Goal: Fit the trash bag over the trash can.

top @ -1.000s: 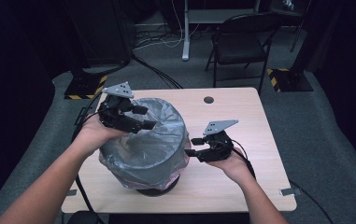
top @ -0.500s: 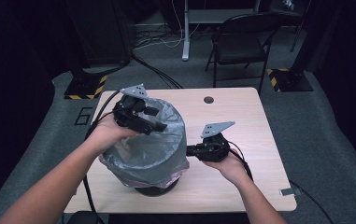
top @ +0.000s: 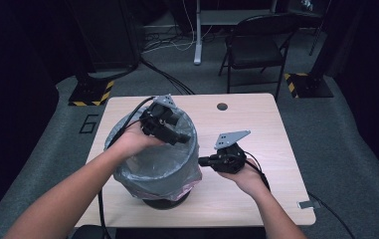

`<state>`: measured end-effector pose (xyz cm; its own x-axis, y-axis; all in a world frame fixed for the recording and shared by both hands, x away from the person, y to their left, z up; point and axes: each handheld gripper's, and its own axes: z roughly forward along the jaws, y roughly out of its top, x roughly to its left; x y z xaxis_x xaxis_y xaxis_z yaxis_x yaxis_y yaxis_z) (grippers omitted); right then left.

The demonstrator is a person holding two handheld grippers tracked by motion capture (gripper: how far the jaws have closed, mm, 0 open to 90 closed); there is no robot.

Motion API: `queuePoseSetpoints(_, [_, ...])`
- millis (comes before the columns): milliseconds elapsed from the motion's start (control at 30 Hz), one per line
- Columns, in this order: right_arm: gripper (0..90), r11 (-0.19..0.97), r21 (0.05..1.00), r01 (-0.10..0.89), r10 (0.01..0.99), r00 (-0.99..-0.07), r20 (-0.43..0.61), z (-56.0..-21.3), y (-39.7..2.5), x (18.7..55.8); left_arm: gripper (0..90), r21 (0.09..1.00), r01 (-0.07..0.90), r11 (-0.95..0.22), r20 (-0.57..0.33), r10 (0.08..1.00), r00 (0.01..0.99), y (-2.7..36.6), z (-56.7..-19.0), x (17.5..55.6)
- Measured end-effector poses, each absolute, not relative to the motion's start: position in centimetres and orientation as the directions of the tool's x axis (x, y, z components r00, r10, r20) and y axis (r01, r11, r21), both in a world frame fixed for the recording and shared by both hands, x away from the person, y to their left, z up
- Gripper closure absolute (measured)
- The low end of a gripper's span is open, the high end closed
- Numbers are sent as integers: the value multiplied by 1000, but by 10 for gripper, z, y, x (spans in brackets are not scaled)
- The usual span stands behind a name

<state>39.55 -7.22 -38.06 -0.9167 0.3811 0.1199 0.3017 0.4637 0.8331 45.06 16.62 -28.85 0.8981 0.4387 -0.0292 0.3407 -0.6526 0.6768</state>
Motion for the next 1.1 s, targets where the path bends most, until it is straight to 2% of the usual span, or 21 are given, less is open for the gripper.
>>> queuePoseSetpoints(300, [900,501,811,301,404,-911,88,-383,-76,398,156,642,351,-681,-21,442,897,169,-304,459])
queuePoseSetpoints(433, [900,512,804,302,397,-913,90,-385,-75,397,152,637,374,-674,-40,455,889,171,-308,462])
queuePoseSetpoints(667, [900,520,793,316,402,-910,100,-389,-77,400,132,599,452,-661,-132,475,870,179,-313,471])
queuePoseSetpoints(967, [897,471,820,326,416,-902,120,-383,-87,402,139,558,455,-694,-126,470,873,179,-321,474])
queuePoseSetpoints(1100, [657,376,859,348,433,-885,169,-371,-96,400,142,555,453,-697,-125,469,874,179,-322,474])
